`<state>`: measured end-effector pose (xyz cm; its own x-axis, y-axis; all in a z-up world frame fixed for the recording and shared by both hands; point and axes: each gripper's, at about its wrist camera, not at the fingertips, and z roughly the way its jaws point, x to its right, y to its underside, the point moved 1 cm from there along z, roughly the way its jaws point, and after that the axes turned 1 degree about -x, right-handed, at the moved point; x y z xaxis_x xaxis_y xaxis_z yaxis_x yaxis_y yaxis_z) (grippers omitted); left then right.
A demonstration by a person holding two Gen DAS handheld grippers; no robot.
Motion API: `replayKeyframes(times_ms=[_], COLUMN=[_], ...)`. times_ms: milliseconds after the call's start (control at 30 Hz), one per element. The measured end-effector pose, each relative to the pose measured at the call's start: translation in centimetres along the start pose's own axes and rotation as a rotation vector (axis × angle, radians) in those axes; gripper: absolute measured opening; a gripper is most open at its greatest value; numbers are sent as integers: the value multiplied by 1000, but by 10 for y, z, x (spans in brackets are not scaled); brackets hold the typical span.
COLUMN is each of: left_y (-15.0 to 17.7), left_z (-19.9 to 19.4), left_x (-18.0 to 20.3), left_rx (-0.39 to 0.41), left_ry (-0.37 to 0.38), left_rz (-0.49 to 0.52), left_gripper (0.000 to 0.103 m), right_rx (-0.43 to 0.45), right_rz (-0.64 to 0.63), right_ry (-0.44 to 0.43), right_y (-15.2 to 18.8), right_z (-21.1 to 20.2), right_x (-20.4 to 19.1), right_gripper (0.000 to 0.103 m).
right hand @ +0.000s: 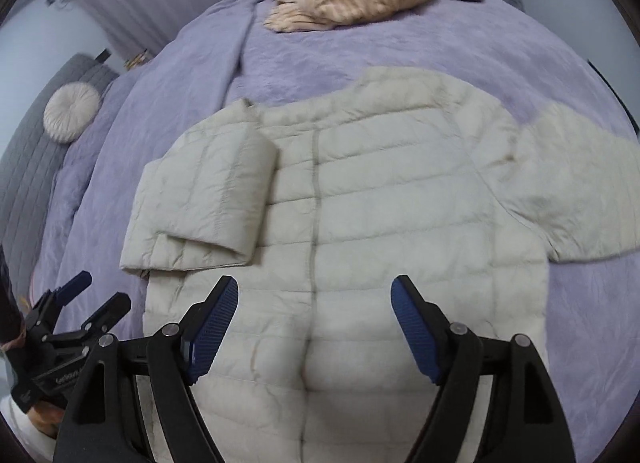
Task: Fold large clothes
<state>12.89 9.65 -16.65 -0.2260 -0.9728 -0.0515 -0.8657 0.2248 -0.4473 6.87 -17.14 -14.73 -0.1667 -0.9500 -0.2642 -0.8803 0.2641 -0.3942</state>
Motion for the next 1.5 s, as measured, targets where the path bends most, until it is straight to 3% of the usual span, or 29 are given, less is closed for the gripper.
replayKeyframes(times_ms=[67,133,200,267,300,333,367,400,500,633,733,833,933,1100,1167,1200,1233,1333,1367,1400,1433,1500], left_y=[2,-1,-3,-7,-9,-10,-11,-11,-11,-11,-6,3,4,-46,-72,-85,-96,-125,-132,-138,-143,-149], left_z=[17,30,45,58,61,65,67,69,72,76,71,58,42,47,64,75,87,118,124,128,133,140], left_x=[-10,-3,6,5,2,-3,-9,-15,-23,-24,-26,-42,-68,-78,-70,-65,-61,-51,-48,-45,-43,-40], left_rx=[-12,13,17,10,9,5,-1,-8,-15,-18,-42,-85,-108,-82,-89,-102,-120,-166,-169,-175,-186,-211], left_ry=[-24,-56,-109,-114,-127,-144,-151,-147,-146,-153,-151,-100,-13,200,298,331,360,442,457,475,500,531], left_rz=[-37,0,36,15,-1,-21,-44,-69,-99,-77,-43,4,-41,-136,-152,-155,-164,-195,-198,-197,-199,-205], left_gripper=[103,103,103,103,103,103,103,103,103,103,103,103,103,103,103,103,103,101,96,76,49,26], right_rx=[-2,-7,13,38,56,80,92,108,139,98,58,66,59,6,-3,3,1,-28,-39,-59,-86,-130], right_rz=[-142,-265,-369,-438,-453,-454,-425,-355,-18,481,695,714,741,724,680,651,622,537,526,509,485,426], right_ry=[43,108,204,308,352,382,394,377,152,-37,-153,-151,-185,-246,-251,-270,-278,-348,-390,-430,-463,-516], right_y=[-4,-8,-13,-18,-21,-25,-29,-34,-40,-18,5,7,7,6,5,8,10,17,21,25,28,30], right_z=[17,39,63,84,89,91,90,84,59,63,80,81,83,89,80,72,64,48,46,49,54,73], right_x=[-40,-74,-100,-113,-115,-114,-108,-97,-39,56,98,108,115,118,111,105,97,60,45,29,9,-32], right_gripper=[81,81,81,81,72,29,4,3,3,3,3,3,3,8,34,65,78,78,78,77,77,75])
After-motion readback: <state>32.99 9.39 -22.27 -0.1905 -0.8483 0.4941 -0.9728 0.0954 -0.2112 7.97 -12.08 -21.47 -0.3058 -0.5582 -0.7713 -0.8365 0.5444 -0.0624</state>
